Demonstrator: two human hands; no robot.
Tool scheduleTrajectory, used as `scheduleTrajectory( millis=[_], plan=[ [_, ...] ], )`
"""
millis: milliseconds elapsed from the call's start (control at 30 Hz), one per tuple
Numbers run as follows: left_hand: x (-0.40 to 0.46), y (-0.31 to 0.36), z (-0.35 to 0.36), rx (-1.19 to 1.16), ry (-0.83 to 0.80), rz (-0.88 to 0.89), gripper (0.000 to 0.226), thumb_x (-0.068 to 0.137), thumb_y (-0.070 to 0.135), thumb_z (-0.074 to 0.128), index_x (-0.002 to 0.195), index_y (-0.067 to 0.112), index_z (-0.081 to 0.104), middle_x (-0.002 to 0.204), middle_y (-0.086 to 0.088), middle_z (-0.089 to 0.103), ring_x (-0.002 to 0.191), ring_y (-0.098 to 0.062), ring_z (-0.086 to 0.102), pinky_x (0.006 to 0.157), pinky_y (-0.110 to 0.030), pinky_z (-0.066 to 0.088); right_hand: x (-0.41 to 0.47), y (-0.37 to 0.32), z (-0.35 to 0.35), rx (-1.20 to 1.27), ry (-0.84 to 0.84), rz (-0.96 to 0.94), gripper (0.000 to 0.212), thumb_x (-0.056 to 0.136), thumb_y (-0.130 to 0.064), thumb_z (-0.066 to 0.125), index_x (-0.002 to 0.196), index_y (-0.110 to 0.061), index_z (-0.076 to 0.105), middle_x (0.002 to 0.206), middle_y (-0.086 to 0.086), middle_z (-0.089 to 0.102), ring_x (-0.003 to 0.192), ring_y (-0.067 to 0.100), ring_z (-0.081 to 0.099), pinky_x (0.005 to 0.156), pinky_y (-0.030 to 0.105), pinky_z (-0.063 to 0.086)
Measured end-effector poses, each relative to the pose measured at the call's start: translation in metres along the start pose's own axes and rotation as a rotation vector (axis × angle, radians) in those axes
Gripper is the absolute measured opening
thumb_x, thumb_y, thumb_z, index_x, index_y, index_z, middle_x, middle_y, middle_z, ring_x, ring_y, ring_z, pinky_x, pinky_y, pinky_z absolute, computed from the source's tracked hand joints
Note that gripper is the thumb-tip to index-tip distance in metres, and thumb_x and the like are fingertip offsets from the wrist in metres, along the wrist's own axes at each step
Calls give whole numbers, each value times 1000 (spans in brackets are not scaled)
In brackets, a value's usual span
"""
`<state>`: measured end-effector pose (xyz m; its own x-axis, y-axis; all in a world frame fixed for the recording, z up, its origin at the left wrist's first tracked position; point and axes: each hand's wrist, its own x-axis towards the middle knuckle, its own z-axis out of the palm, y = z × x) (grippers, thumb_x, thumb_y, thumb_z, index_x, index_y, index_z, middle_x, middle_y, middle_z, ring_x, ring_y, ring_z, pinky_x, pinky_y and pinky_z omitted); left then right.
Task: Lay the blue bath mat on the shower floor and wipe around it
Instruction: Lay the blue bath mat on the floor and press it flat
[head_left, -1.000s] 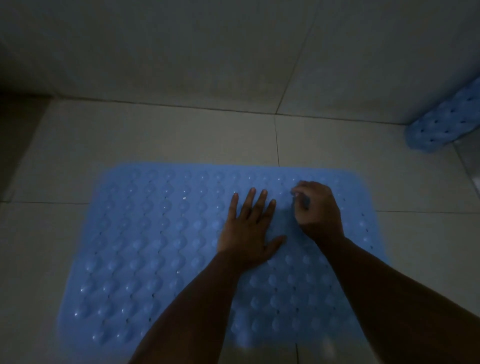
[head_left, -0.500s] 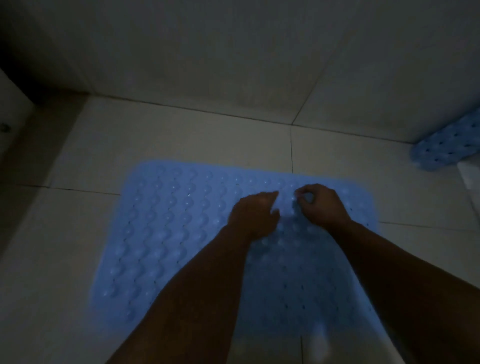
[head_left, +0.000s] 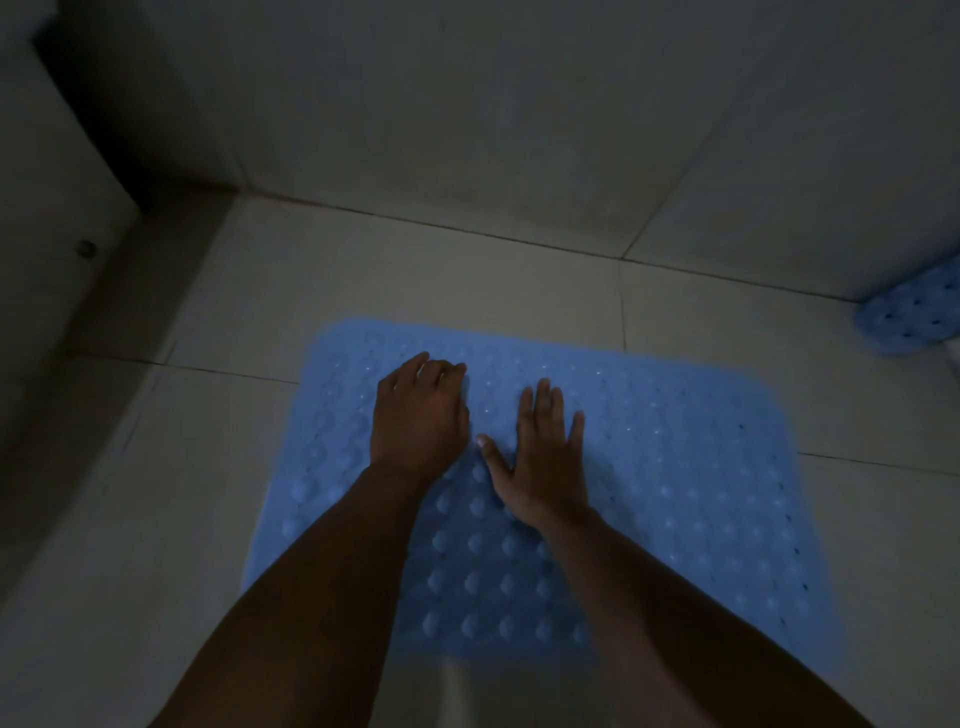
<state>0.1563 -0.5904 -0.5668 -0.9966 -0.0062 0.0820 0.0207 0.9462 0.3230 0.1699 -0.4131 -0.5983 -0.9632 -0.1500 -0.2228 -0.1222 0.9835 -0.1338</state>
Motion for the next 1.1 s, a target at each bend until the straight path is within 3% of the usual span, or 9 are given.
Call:
scheduleTrajectory(
  millis=[100, 233, 367, 467, 533, 633, 767, 867, 1100],
  plan=[
    [0, -4, 1, -15, -21, 5, 63, 87, 38, 26, 136, 17, 60, 138, -7, 61, 141, -32, 44, 107, -48, 40, -1, -2, 8, -41, 67, 13, 96, 91, -79, 4, 159, -12, -3, 167, 10, -13, 155, 25, -12, 124, 55, 0],
    [0, -8, 12, -25, 7, -38, 45, 98, 31, 43, 139, 19, 57, 151, -6, 50, 152, -31, 25, 112, -52, 35, 1, -2, 10, -49, 53, 4, 95, 91, -80, 6, 159, -14, -8, 167, 8, -18, 154, 24, -16, 124, 54, -1],
    [1, -8, 18, -48, 16, -61, 42, 100, 28, 48, 139, 18, 57, 153, -8, 48, 154, -32, 22, 112, -54, 35, 4, 3, 0, -29, -38, -27, 97, 89, -83, 9, 159, -18, -7, 167, 5, -17, 154, 21, -16, 125, 52, -2],
    [3, -2, 20, -87, 15, -59, 44, 97, 29, 44, 138, 17, 57, 150, -9, 52, 151, -33, 29, 109, -53, 39, 19, 11, -32, -5, -147, -26, 96, 85, -84, 17, 158, -21, 19, 167, 4, 14, 154, 23, 16, 123, 49, 20],
    [1, 5, 24, -103, 3, -24, 45, 94, 27, 46, 135, 15, 59, 146, -11, 55, 148, -34, 35, 107, -53, 43, 45, 15, -57, 66, -185, 0, 78, 89, -74, 38, 145, -20, 47, 153, 5, 46, 138, 26, 46, 113, 43, 39],
    [1, 26, 28, -84, -92, 136, 50, 93, 27, 48, 140, 15, 57, 152, -15, 49, 149, -39, 31, 111, -57, 41, 76, 21, -92, 227, -198, 28, 55, 92, -54, 59, 130, -16, 64, 137, 6, 63, 124, 26, 59, 106, 38, 46],
    [-12, 39, 47, 92, -370, 251, 74, 102, 60, 21, 162, 19, 10, 170, -13, -3, 156, -37, -8, 126, -56, 4, 79, 17, -95, 301, -93, 6, 42, 93, -46, 58, 127, -23, 65, 134, 3, 64, 122, 23, 60, 103, 38, 49],
    [-23, 40, 58, 141, -301, 246, 92, 94, 78, 16, 162, 17, 5, 170, -12, -5, 156, -36, -8, 124, -59, 5, 79, 14, -85, 356, 15, -11, 40, 94, -43, 58, 128, -25, 64, 134, 2, 63, 124, 24, 58, 103, 39, 49],
    [-25, 41, 61, 132, -266, 244, 94, 92, 82, 11, 162, 20, -5, 169, -9, -13, 155, -31, -18, 125, -57, 0, 82, 20, -59, 440, 389, -103, 36, 92, -36, 61, 121, -16, 68, 120, 3, 68, 118, 21, 57, 100, 33, 46]
  ],
)
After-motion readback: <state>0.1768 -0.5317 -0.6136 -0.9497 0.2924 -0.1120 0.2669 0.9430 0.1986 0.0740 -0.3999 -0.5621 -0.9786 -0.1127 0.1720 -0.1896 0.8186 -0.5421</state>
